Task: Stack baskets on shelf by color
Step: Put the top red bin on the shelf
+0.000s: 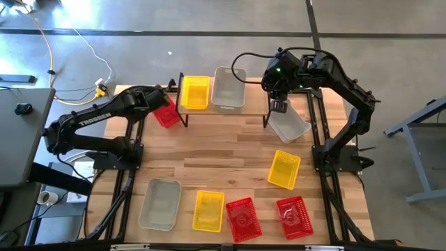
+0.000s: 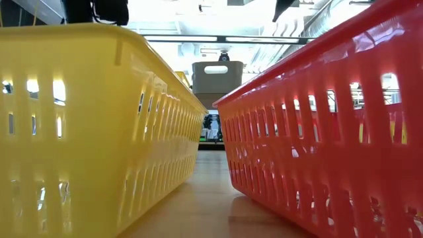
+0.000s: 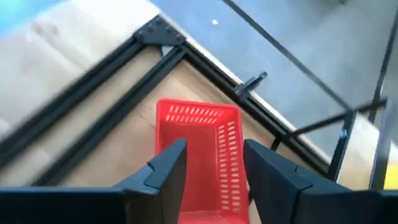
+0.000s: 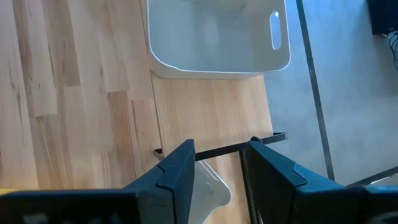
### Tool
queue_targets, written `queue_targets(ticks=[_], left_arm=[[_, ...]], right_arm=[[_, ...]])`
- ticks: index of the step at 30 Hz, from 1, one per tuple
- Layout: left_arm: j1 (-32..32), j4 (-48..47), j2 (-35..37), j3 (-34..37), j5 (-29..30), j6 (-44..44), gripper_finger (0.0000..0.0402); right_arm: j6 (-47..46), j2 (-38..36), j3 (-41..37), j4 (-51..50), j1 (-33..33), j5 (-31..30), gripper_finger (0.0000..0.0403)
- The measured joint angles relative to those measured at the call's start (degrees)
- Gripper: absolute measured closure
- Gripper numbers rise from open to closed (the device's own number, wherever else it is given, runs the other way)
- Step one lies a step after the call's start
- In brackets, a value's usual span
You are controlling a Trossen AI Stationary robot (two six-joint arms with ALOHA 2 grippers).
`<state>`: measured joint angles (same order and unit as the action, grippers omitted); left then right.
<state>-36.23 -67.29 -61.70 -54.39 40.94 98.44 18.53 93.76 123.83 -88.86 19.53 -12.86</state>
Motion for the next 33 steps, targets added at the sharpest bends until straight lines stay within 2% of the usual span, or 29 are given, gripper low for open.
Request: queue_targets(ticks=[5, 10, 15, 21, 24, 27, 33], left_arm=[[-0.2, 0.1, -2.4, 1.6, -4.8, 13.8, 0.0278], [-0.2, 0.1, -5.0, 2.0, -7.3, 16.3, 0.0291], [-0.2, 0.1, -6.5, 2.0, -10.4, 24.0, 0.0293], [-1.0, -1.0, -6.8, 2.0, -10.7, 26.8, 0.0293], [-1.6, -1.1, -6.8, 2.0, -10.0, 25.4, 0.0286], [-2.3, -1.1, -6.8, 2.0, -10.1, 22.7, 0.0272], [-2.4, -1.1, -6.8, 2.0, -12.4, 22.9, 0.0234]], right_arm=[[1.0, 0.0, 0.0, 0.0, 0.0, 0.0, 0.0272], [1.0, 0.0, 0.0, 0.0, 0.0, 1.0, 0.0272], [1.0, 0.0, 0.0, 0.0, 0.0, 2.8, 0.0272], [1.5, 0.0, 0.0, 0.0, 0.0, 2.9, 0.0272], [1.5, 0.0, 0.0, 0.0, 0.0, 3.0, 0.0272], [1.5, 0.0, 0.0, 0.0, 0.0, 3.9, 0.0272], [2.1, 0.0, 0.0, 0.0, 0.0, 4.6, 0.0272]])
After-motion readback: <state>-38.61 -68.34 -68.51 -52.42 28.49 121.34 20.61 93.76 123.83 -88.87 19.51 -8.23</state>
